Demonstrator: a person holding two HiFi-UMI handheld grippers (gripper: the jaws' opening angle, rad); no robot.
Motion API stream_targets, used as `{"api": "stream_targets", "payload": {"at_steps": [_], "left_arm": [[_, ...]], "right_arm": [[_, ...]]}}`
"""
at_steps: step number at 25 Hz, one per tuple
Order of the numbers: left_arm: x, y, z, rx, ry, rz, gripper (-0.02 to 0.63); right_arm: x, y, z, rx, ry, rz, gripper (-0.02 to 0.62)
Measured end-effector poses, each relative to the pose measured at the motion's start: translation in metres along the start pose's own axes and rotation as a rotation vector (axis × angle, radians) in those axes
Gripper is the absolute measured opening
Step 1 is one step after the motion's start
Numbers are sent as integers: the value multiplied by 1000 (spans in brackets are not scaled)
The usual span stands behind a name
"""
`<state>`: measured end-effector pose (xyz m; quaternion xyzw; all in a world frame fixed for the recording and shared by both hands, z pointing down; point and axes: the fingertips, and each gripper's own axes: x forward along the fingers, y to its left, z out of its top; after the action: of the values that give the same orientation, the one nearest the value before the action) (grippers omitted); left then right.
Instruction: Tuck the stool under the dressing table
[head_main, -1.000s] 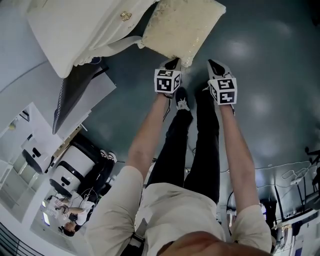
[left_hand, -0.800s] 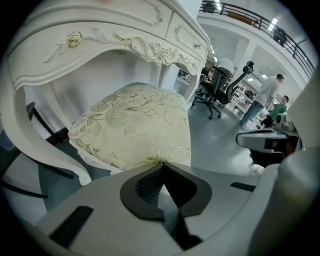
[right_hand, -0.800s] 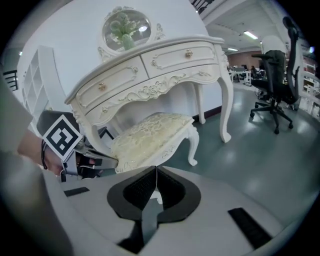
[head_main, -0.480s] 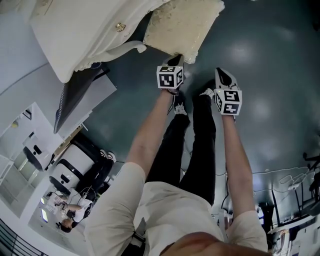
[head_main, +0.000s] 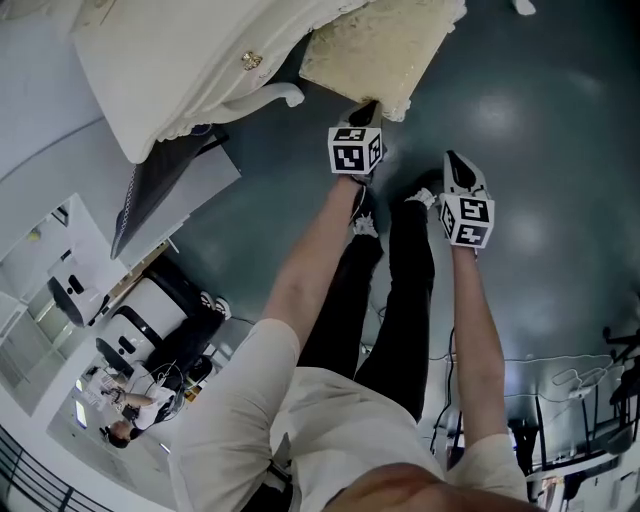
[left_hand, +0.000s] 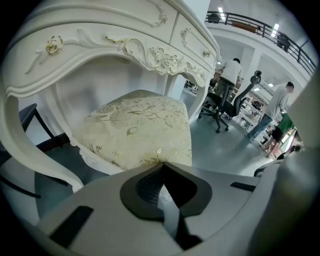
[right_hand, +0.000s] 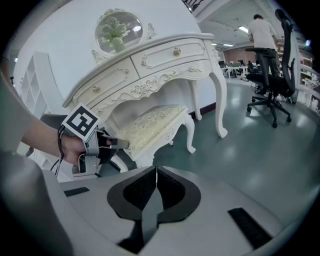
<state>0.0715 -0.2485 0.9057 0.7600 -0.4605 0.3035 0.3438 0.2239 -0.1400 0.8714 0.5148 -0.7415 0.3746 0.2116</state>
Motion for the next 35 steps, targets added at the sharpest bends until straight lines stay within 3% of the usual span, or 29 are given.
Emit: {"api": "stream_targets", "payload": {"at_steps": [11, 18, 26, 35], "left_arm": [[29, 16, 42, -25, -88, 81, 15], [41, 17, 66, -21, -109, 61, 15], [47, 28, 70, 19, -104, 25, 15], [54, 30, 73, 32, -164, -48, 15]], "right_arm": [[2, -15, -1, 12, -4, -5, 44], [18, -4, 23, 22, -57, 40, 44], [88, 33, 95, 43, -143, 107, 44], [182, 41, 105, -6, -99, 141, 44]]}}
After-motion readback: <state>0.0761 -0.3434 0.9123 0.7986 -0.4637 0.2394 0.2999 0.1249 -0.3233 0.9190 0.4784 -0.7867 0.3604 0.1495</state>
